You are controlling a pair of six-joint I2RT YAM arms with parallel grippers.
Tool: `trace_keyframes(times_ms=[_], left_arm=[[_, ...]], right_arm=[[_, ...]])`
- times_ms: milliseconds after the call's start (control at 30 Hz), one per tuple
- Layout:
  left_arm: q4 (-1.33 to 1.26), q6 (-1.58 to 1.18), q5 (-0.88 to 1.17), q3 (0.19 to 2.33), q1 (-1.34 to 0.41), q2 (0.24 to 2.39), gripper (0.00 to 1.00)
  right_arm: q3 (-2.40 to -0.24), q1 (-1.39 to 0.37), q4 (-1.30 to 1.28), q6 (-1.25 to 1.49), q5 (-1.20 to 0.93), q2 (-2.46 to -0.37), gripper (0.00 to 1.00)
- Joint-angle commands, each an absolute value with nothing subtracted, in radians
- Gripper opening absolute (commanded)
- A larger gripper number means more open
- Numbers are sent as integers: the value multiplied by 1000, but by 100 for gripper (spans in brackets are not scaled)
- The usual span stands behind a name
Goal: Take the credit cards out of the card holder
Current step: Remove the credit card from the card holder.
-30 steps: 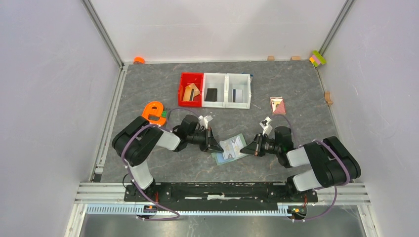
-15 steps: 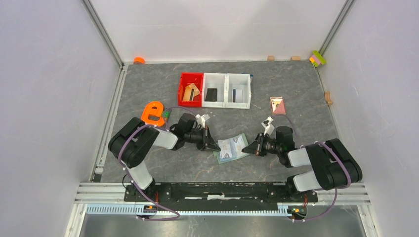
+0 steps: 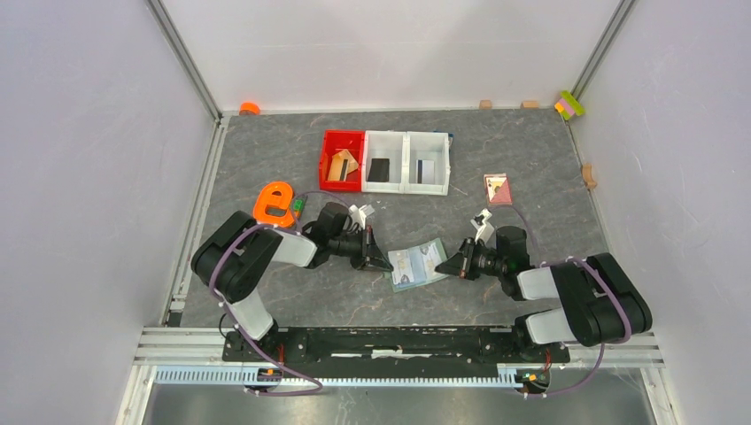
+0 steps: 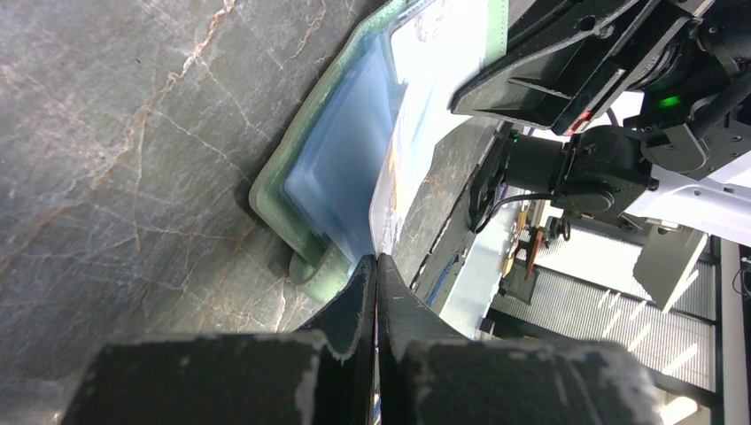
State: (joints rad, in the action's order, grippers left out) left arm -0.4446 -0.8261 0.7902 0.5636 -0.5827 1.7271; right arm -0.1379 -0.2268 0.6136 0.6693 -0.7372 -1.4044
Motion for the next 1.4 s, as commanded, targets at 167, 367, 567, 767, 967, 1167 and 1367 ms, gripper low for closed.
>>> trace_keyframes(times_ms=[167, 367, 567, 767, 967, 1167, 1367], left_arm=[[-369, -755, 816, 572, -566, 1625, 2], [-393, -768, 824, 578, -566, 1662, 2], [-395, -777, 818, 577, -566, 1642, 2], [-412, -789, 818, 577, -569, 1654, 2], [-449, -805, 820, 577, -578, 1661, 2], [-465, -804, 815, 575, -588, 1663, 2], [-465, -791, 802, 576, -601, 1674, 2]], right_arm=[[-179, -211, 406, 518, -556, -1312, 37], [-207, -211, 319, 471, -513, -1252, 56], [-278, -210, 138, 380, -391, -1135, 68], [-340, -220, 64, 333, -407, -1033, 68], [-350, -316, 185, 387, -585, -1083, 64], [-356, -433, 376, 474, -650, -1196, 61], [-347, -452, 518, 531, -702, -1312, 59]])
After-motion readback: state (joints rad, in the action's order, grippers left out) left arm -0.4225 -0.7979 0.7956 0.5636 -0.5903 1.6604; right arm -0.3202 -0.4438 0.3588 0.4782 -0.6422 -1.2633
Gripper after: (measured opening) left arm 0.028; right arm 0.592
